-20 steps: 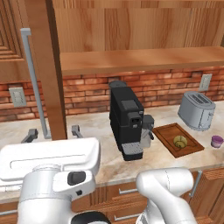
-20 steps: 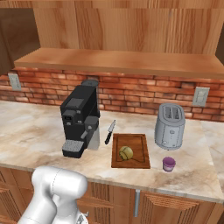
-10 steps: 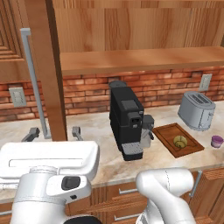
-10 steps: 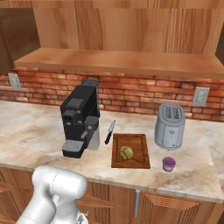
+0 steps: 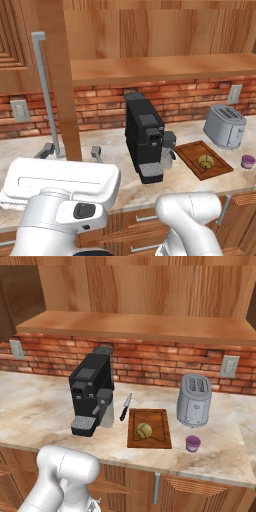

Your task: Pick the bread, place it on the cutting board, pick the jam, place it on the counter, and close the cabinet.

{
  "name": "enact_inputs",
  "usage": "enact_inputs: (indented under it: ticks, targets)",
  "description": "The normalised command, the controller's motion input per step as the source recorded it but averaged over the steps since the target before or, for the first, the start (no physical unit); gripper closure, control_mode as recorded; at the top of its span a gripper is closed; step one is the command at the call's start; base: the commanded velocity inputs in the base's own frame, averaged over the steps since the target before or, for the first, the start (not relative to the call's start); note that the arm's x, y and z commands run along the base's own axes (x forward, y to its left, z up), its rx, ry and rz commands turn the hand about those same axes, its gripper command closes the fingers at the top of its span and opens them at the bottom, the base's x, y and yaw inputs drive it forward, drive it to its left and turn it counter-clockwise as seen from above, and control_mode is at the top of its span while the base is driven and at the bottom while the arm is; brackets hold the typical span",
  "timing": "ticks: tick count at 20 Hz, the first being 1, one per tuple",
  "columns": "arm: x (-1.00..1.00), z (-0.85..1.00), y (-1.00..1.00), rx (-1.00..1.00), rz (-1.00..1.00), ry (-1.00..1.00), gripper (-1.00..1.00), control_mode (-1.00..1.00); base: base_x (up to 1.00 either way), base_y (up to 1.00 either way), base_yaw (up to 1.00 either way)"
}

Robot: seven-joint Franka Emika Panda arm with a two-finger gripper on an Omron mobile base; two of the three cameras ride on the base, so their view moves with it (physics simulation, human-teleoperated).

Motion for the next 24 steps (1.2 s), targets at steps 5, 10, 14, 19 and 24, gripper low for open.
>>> enact_inputs:
  ticks: [5,10,14,19,24]
  targets:
    - [0.05,0.00,-0.32,0.05,-0.03,-0.01,-1.00,-1.00,0.00,0.00,0.00]
    - [0.07,0.00,-0.32,0.05,-0.02,-0.01,-1.00,-1.00,0.00,0.00,0.00]
    - [0.08,0.00,-0.31,0.03,-0.04,0.00,-1.00,-1.00,0.00,0.00,0.00]
    - [0.07,0.00,-0.33,0.03,-0.04,0.00,-1.00,-1.00,0.00,0.00,0.00]
    - [0.04,0.00,-0.34,0.00,-0.06,-0.02,-1.00,-1.00,0.00,0.00,0.00]
